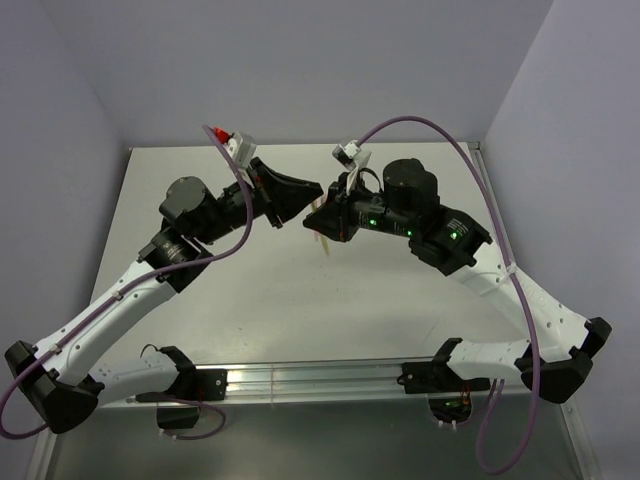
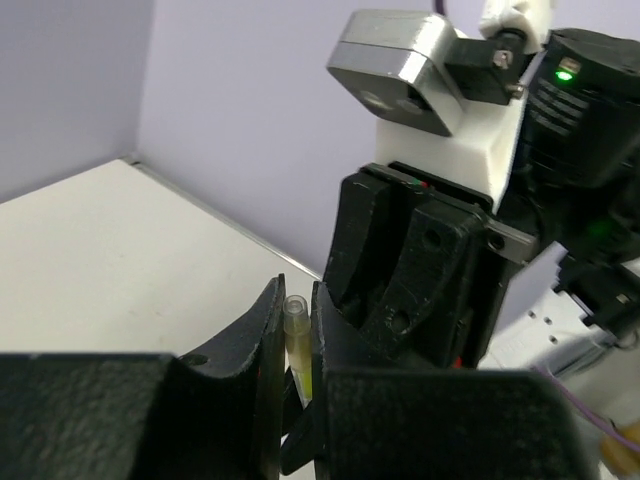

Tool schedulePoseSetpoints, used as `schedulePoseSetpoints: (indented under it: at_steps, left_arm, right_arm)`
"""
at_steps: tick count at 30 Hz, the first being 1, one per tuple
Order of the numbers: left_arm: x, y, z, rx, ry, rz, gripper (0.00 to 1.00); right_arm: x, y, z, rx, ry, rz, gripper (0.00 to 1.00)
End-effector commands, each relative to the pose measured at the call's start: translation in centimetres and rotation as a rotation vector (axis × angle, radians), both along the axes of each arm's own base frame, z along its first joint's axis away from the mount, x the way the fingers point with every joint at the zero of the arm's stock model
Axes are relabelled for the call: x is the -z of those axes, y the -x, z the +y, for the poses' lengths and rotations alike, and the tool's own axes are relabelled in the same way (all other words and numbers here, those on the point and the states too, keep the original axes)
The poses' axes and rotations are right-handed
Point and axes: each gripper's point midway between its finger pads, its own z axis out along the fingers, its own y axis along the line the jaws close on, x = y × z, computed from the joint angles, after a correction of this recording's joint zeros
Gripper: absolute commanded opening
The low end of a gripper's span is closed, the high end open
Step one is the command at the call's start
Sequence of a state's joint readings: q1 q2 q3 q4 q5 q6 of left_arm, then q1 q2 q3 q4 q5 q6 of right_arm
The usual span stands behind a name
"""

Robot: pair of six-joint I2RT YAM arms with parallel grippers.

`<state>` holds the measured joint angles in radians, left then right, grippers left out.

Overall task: Insert the pens into the pen caps
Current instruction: Press the pen cap onto the pen.

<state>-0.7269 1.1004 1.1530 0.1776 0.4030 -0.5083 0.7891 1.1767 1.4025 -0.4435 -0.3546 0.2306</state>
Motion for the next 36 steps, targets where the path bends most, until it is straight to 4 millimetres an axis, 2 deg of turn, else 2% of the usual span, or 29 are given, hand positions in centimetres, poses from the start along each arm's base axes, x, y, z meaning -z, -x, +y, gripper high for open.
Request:
schedulePoseSetpoints:
  at_steps: [1,7,10,14,18,19,20,22,24,26,27,29,33,36]
  left_arm:
    - [3.7,0.3,-0.8,-0.051,-0.114,0.053,0.0]
    - [5.7,-1.1,-1.3,-0.175,-0.145,0.174,0.0]
    - [7.1,-0.8,-1.9,-0.172,-0.181,0.219,0.0]
    - [6.7,0.6,-2.5,-0.086,-0.176,0.195,0.0]
    - [6.0,2.7,-2.6,0.041,-0.157,0.158,0.0]
    - [6.0,2.5,-2.2,0.049,-0.154,0.162,0.0]
    - [5.9,3.6,-2.2,0.119,-0.155,0.157,0.0]
    - [5.3,3.8,-1.7,0.145,-0.121,0.142,0.0]
    - [5.0,4.4,-1.2,0.19,-0.112,0.125,0.0]
    - [4.7,5.0,-0.8,0.219,-0.106,0.109,0.0]
    - [4.8,5.6,-0.8,0.255,-0.109,0.103,0.0]
    - [5.0,6.6,-0.6,0.317,-0.105,0.096,0.0]
    - [4.9,7.3,-0.2,0.394,-0.081,0.084,0.0]
    - [4.6,8.0,-0.1,0.441,-0.059,0.067,0.0]
  right_arm:
    - [-7.2,-5.0,-2.8,0.321,-0.159,-0.129,0.0]
    - [-8.4,-6.9,-4.3,0.459,-0.16,-0.172,0.0]
    - [-8.8,-7.5,-4.4,0.484,-0.167,-0.195,0.0]
    - [-9.5,-6.9,-3.3,0.402,-0.17,-0.233,0.0]
    - [-11.2,-5.0,-2.6,0.272,-0.216,-0.278,0.0]
    - [-11.5,-4.9,-2.7,0.258,-0.231,-0.281,0.0]
    - [-11.8,-5.1,-3.3,0.258,-0.241,-0.287,0.0]
    - [-12.3,-4.3,-3.3,0.19,-0.28,-0.278,0.0]
    - [-12.6,-4.4,-4.3,0.179,-0.311,-0.27,0.0]
    - [-12.5,-3.9,-4.3,0.126,-0.334,-0.27,0.0]
    - [-13.3,-3.8,-4.9,0.127,-0.365,-0.281,0.0]
    - [-13.0,-3.4,-5.2,0.08,-0.396,-0.262,0.0]
    - [-13.7,-2.7,-5.5,-0.001,-0.455,-0.251,0.0]
    - [-13.5,-2.5,-5.6,-0.058,-0.487,-0.223,0.0]
